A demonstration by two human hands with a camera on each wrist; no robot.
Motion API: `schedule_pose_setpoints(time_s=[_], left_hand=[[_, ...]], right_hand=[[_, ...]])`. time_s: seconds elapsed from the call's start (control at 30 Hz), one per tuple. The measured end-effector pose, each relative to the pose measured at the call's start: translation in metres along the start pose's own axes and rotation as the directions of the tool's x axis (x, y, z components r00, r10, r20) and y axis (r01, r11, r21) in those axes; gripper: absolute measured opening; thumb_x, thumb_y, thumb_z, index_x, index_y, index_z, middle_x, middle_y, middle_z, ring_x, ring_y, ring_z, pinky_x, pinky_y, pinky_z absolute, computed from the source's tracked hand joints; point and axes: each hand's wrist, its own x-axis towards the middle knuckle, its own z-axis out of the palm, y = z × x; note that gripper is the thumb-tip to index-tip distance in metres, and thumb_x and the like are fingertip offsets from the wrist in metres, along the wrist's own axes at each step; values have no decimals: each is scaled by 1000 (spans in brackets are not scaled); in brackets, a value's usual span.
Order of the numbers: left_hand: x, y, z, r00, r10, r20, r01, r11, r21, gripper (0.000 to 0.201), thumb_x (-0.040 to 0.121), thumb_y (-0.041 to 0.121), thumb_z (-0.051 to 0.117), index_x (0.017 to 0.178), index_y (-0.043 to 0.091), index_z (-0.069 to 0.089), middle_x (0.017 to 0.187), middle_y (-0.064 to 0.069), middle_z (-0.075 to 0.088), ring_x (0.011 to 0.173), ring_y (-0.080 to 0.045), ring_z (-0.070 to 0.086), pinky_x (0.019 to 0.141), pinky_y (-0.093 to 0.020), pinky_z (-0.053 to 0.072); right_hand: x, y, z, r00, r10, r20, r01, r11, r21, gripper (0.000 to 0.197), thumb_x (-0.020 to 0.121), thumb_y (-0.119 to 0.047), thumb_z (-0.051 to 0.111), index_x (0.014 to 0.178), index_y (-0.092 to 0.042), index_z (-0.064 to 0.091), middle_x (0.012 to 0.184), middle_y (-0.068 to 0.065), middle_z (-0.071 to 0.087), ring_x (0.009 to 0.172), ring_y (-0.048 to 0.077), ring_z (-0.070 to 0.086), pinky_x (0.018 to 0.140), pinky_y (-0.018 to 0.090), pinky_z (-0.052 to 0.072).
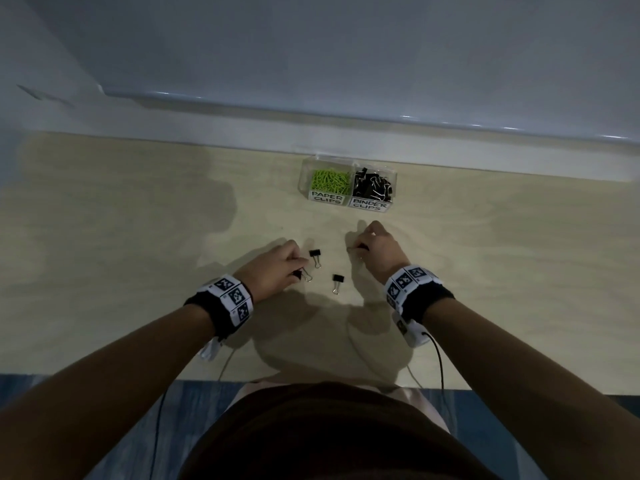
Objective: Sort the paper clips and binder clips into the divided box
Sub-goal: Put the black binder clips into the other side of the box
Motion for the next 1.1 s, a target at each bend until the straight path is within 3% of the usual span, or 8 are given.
schedule_pose_setpoints(time_s=[0.2, 0.33, 0.5, 0.63, 0.77, 0.93, 1.0, 1.1], left_hand=[[3, 3, 0, 998, -7, 70, -2, 992, 125, 38, 87, 23, 61, 121, 7, 56, 127, -7, 48, 109, -27, 50, 94, -35, 42], [5, 8, -1, 996, -86, 23, 84, 994, 71, 28, 82, 21, 67, 107, 14, 58, 115, -2, 50, 102, -23, 48, 87, -29, 38], [9, 15, -1, 986, -161, 49, 162, 986, -31, 17, 80, 11, 65, 97, 14, 63, 104, -2, 53, 95, -20, 55, 85, -29, 45], [23, 30, -13, 984, -174, 38, 178, 978, -111, 15, 79, 11, 69, 93, 13, 66, 97, -2, 57, 91, -19, 58, 86, -30, 47], [63, 59, -43, 976, -166, -140, 122, 952, -280, 12, 78, 15, 72, 88, 15, 67, 88, 2, 66, 81, -12, 62, 82, -30, 52], [131, 94, -79, 898, -247, -365, 106, 925, -364, 18, 78, 19, 73, 94, 13, 68, 92, 0, 70, 79, -11, 62, 75, -22, 49], [154, 97, -84, 875, -292, -386, 145, 919, -366, 19, 76, 19, 74, 93, 14, 68, 92, -1, 69, 80, -13, 63, 73, -23, 50], [174, 93, -82, 880, -318, -353, 208, 926, -314, 23, 75, 17, 75, 96, 11, 68, 99, -8, 69, 89, -22, 65, 81, -33, 53]], right_hand=[[-8, 8, 3, 998, -58, 20, 59, 995, -84, 24, 85, -4, 52, 107, -3, 61, 120, 11, 47, 89, 34, 61, 80, 42, 52], [-12, 6, 0, 999, -23, 31, 25, 997, -73, 18, 82, -2, 54, 98, -6, 60, 108, 12, 51, 90, 35, 56, 80, 41, 50], [-10, 5, -3, 994, 79, 81, -77, 997, -32, 26, 81, 0, 54, 105, -7, 61, 111, 13, 54, 98, 31, 57, 86, 36, 49], [-12, 12, -7, 990, 106, 96, -107, 994, 11, 14, 81, -1, 57, 90, -3, 68, 98, 15, 67, 93, 30, 63, 78, 30, 49], [-14, 19, -35, 980, 190, -61, -170, 957, 236, 5, 77, -4, 71, 81, -6, 70, 83, 9, 70, 75, 19, 63, 71, 24, 49], [12, 16, -90, 910, 288, -298, -132, 883, 450, 8, 74, -7, 75, 78, -10, 69, 73, 3, 66, 66, 13, 62, 66, 20, 50], [28, 12, -103, 883, 297, -363, -124, 894, 431, 8, 74, -8, 75, 76, -12, 69, 73, 2, 66, 67, 11, 60, 66, 19, 48], [50, 6, -107, 874, 285, -393, -119, 910, 396, 8, 72, -7, 75, 77, -9, 70, 81, 9, 70, 75, 20, 64, 74, 31, 56]])
